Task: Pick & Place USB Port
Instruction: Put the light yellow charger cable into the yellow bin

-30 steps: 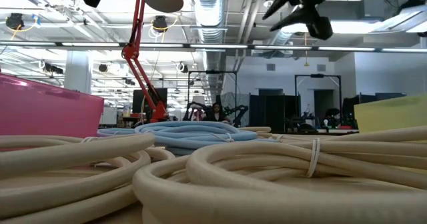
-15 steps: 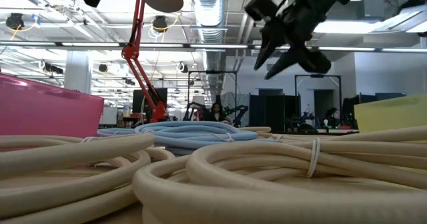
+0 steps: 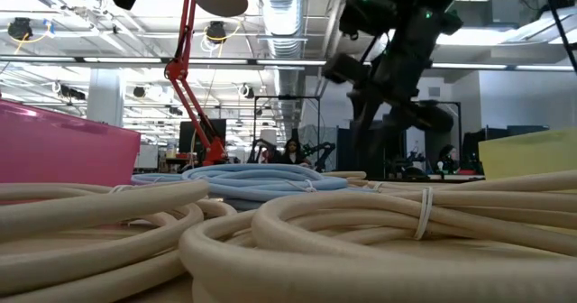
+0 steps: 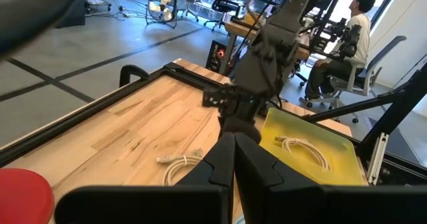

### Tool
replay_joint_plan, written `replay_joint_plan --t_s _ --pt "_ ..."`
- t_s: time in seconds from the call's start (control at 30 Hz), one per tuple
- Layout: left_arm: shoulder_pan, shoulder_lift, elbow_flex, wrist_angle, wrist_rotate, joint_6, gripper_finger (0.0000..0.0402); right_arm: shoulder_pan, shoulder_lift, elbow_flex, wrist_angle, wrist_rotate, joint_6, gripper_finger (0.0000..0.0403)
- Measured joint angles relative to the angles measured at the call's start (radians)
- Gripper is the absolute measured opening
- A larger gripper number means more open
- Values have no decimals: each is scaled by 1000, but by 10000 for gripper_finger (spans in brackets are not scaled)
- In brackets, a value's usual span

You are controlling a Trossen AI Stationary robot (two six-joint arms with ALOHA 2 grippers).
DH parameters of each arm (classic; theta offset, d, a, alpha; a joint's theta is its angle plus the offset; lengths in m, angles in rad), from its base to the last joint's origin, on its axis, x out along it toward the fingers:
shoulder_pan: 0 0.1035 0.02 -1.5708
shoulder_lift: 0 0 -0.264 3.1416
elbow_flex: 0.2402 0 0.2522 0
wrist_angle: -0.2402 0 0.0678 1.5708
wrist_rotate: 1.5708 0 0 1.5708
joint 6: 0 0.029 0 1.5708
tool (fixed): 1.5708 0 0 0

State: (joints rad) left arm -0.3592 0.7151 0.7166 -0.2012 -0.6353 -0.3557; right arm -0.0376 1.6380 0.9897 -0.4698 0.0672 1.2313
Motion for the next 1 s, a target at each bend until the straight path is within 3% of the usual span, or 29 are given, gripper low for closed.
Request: replay_joint_plan --t_s 0.63,0.73,0.87,1.0 --pt "0 0 0 0 0 0 8 1 180 4 122 18 -61 114" --pt "0 0 0 0 0 0 8 1 181 3 119 22 -87 91" --pt "0 0 0 0 0 0 10 -4 174 0 109 28 -166 23" --pt "0 0 0 0 0 0 9 -13 174 0 107 13 -197 15"
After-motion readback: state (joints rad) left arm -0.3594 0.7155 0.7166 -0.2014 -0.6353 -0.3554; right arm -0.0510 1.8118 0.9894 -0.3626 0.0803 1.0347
